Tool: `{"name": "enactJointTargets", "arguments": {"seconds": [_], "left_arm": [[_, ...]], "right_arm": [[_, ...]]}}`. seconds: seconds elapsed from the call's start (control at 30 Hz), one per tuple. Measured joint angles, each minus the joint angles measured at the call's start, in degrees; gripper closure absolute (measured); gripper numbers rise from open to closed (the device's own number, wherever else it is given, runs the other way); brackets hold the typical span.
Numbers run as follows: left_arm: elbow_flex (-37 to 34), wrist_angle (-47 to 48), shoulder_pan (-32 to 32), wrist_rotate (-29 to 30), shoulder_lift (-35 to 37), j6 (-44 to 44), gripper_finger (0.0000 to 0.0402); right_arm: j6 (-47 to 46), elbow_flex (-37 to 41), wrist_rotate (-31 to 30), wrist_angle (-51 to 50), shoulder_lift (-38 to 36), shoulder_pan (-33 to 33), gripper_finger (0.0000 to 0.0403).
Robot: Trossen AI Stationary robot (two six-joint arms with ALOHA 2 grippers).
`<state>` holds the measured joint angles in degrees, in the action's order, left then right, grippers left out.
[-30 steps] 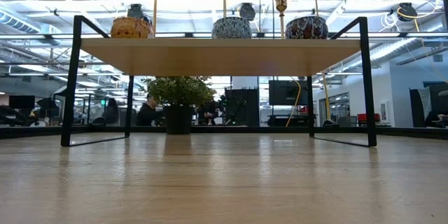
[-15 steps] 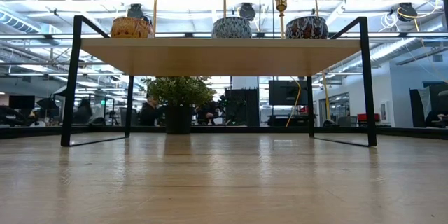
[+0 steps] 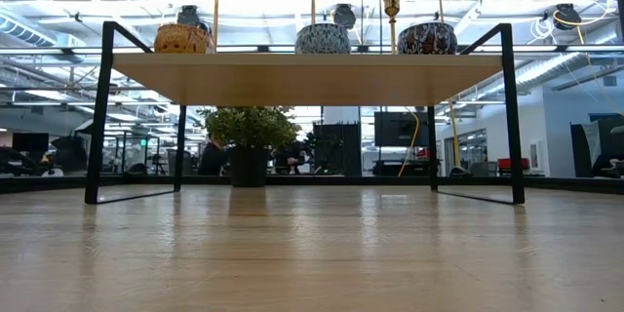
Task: Stock candles and holders on shelf
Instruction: Align the red scented candle with the other scented candles on the shelf
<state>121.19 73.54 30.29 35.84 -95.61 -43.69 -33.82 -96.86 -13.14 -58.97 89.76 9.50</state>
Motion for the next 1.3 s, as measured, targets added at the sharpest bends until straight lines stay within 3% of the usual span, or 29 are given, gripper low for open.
{"name": "enactJointTargets", "arguments": {"seconds": [0.43, 1.3], "left_arm": [[0.0, 0.0, 0.3, 0.2, 0.0, -1.0, 0.0398], [0.0, -0.1, 0.3, 0.7, 0.0, -2.0, 0.0394]], "right_arm": [[1.4, 0.0, 1.3, -4.9, 4.9, 1.4, 0.0403], [3.0, 0.0, -0.4, -6.7, 5.5, 1.4, 0.0403]]}}
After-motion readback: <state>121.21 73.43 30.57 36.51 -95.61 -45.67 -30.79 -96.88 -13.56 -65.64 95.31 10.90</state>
